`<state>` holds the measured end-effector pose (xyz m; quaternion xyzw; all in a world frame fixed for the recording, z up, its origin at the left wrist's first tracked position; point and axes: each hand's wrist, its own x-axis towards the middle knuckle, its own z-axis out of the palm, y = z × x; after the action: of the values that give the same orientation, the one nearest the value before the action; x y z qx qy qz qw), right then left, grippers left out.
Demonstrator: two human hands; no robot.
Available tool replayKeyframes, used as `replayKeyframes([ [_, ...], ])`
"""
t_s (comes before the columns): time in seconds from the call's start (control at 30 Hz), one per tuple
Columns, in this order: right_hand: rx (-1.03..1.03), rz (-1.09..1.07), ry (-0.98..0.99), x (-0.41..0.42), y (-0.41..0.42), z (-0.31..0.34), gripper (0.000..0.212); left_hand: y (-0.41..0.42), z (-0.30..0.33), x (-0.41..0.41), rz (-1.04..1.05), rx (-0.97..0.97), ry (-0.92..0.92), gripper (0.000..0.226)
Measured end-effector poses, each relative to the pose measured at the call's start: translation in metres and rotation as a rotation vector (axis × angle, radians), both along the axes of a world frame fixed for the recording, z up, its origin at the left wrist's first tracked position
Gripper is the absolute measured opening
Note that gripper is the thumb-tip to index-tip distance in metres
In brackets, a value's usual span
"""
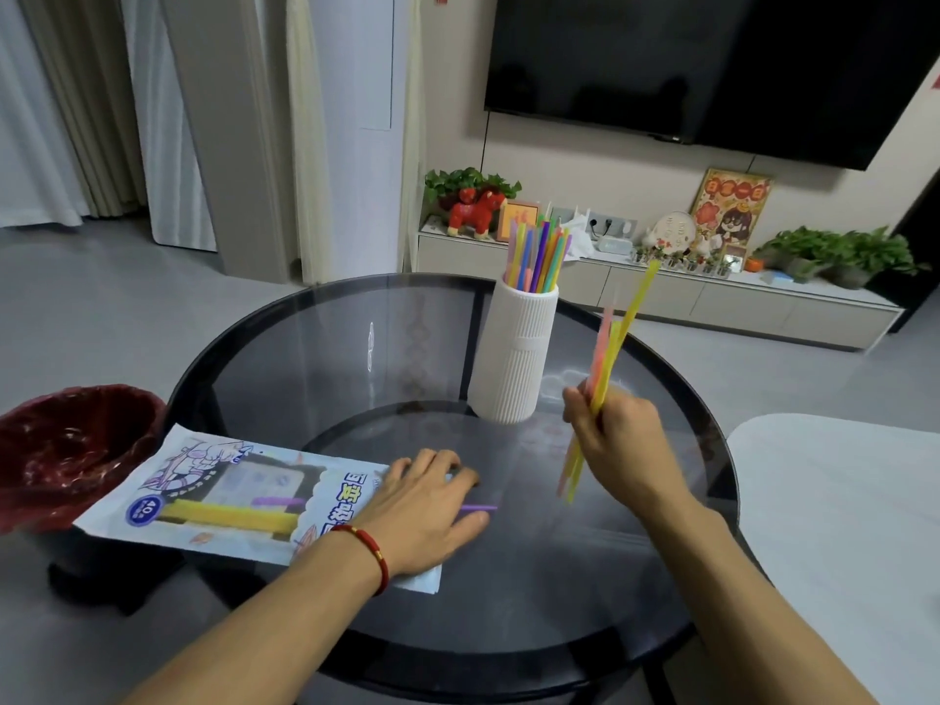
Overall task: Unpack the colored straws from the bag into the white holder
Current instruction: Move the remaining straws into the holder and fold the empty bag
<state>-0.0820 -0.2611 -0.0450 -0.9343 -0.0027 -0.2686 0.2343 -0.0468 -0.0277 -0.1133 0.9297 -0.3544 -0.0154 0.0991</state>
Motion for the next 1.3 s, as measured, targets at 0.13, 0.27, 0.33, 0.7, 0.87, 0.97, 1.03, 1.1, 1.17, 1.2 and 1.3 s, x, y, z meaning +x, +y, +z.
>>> replayKeyframes([
  [0.13,0.136,-0.017,-0.005,0.002,-0.004,-0.008,0.036,0.001,-0.001,0.000,-0.004,-0.002,0.007,0.051],
  [0.27,0.223,-0.036,0.188,-0.001,-0.008,-0.023,0.042,0.001,-0.002,0.001,0.000,-0.007,0.007,0.051],
  [0.33,0.249,-0.034,0.179,-0.002,-0.012,-0.025,0.039,0.000,-0.002,0.000,0.004,-0.010,0.011,0.051],
  [0.7,0.301,-0.013,0.281,0.000,-0.008,-0.033,0.027,-0.004,-0.001,-0.003,0.025,0.007,0.029,0.049],
  [0.87,0.552,-0.060,-0.046,0.015,-0.003,0.022,0.020,-0.006,-0.002,-0.001,0.041,-0.031,0.037,0.052],
  [0.97,0.746,0.006,-0.222,0.041,0.001,0.083,0.022,-0.006,-0.003,0.000,0.042,-0.047,0.037,0.056],
  [1.03,0.711,0.012,-0.292,0.057,0.005,0.111,0.024,-0.005,-0.003,0.001,0.045,-0.059,0.031,0.059],
  [1.1,0.592,-0.050,-0.305,0.073,0.010,0.125,0.024,-0.005,-0.002,0.002,0.048,-0.076,0.012,0.060],
  [1.17,0.506,-0.091,-0.234,0.087,0.015,0.129,0.027,-0.006,0.000,0.003,0.049,-0.093,-0.016,0.058],
  [1.2,0.469,-0.100,-0.180,0.093,0.018,0.127,0.029,-0.006,0.001,0.003,0.053,-0.104,-0.024,0.057],
  [1.3,0.315,-0.140,-0.058,0.108,0.025,0.122,0.033,-0.003,0.004,0.004,0.070,-0.133,-0.014,0.054],
])
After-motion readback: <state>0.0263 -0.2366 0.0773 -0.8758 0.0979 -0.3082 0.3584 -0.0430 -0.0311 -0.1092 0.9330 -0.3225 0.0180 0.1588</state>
